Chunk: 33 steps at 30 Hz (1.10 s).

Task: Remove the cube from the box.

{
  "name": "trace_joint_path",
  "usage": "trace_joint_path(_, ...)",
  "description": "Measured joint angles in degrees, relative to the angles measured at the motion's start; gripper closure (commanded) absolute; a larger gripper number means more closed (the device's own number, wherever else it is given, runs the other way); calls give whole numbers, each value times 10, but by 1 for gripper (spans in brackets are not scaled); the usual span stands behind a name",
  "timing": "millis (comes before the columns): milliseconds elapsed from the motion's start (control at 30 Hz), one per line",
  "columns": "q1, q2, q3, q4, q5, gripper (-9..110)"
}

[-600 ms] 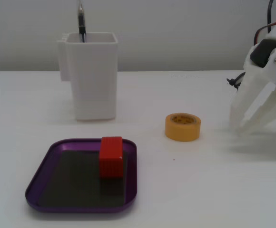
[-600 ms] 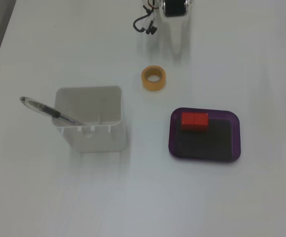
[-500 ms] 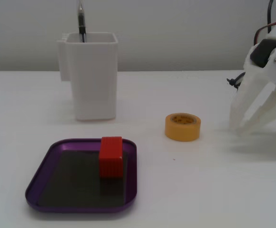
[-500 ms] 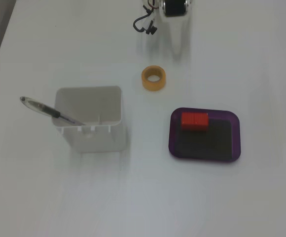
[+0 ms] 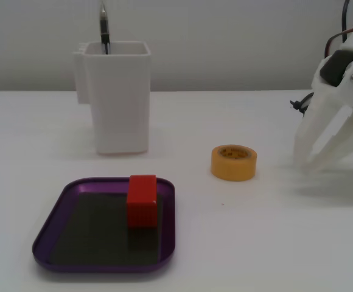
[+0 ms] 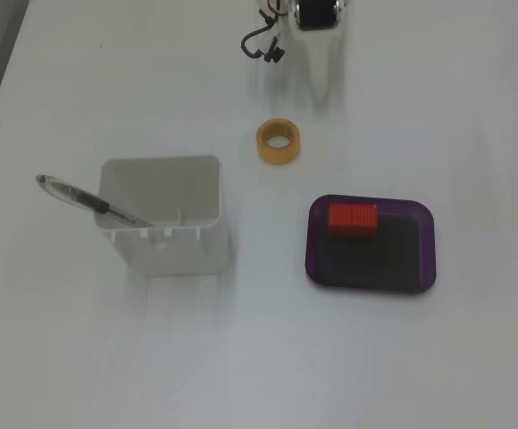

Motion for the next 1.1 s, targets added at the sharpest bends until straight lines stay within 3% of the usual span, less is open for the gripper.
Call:
trace_joint_path(367, 5, -58, -184, 4, 0, 101)
trace_joint_path(567, 2, -308, -333, -11, 0, 100)
trace_joint_path(900, -48, -772, -690, 44, 0, 74)
trace_joint_path(1100, -81, -976, -873, 65, 0, 72)
